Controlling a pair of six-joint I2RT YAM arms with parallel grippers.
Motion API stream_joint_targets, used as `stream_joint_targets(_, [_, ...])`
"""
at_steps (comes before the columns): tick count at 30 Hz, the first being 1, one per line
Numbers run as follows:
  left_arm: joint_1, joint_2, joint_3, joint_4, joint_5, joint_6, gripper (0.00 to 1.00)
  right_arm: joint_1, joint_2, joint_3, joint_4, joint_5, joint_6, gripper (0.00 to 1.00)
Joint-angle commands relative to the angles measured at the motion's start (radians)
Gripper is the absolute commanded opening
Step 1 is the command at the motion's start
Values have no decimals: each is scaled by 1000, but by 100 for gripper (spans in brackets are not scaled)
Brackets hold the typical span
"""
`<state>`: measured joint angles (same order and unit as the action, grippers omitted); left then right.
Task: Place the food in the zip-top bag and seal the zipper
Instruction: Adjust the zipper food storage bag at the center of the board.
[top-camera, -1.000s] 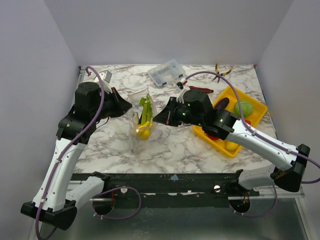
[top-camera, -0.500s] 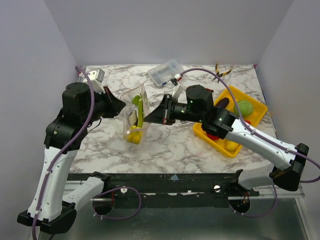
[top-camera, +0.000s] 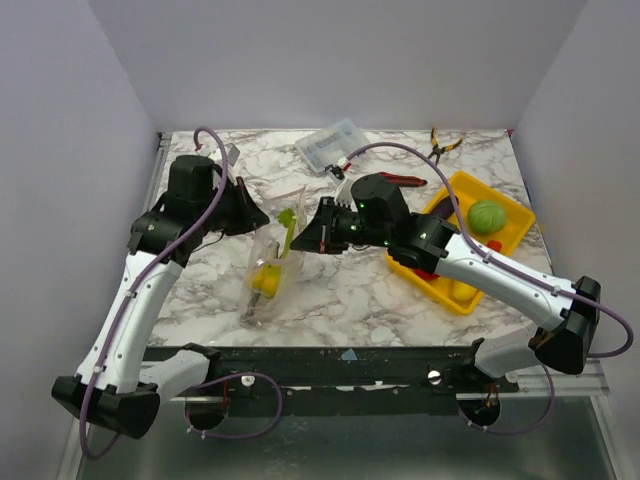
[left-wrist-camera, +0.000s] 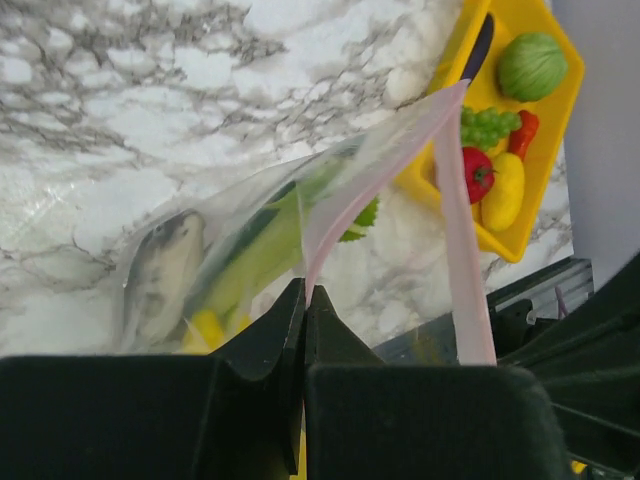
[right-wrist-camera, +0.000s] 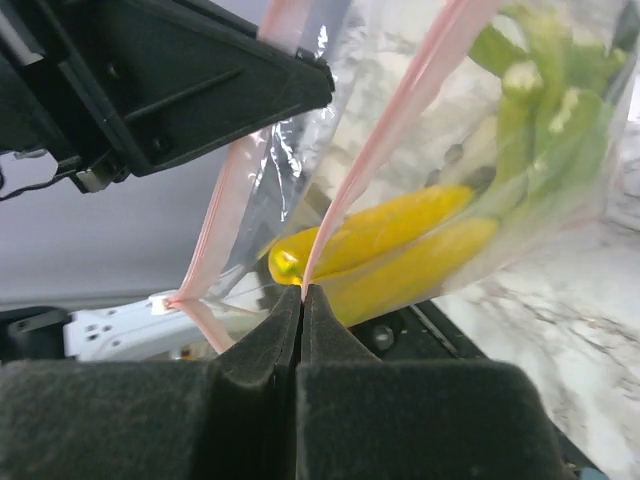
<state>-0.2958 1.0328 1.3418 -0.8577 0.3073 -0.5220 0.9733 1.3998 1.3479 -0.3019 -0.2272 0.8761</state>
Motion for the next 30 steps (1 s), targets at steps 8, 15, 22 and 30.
stream_joint_targets(8, [18, -67, 21, 33, -29, 13, 0, 22, 86, 132, -95, -11, -103, 1])
stream_joint_targets(15, [19, -70, 0, 52, -26, 22, 0, 58, 113, 167, -79, 5, -116, 1])
stream_joint_targets(22, [20, -6, -21, 54, 14, 21, 0, 58, 106, 168, -122, 53, -134, 3])
stream_joint_targets(30, [20, -19, -5, 56, 6, 20, 0, 58, 121, 167, -83, 7, -129, 8])
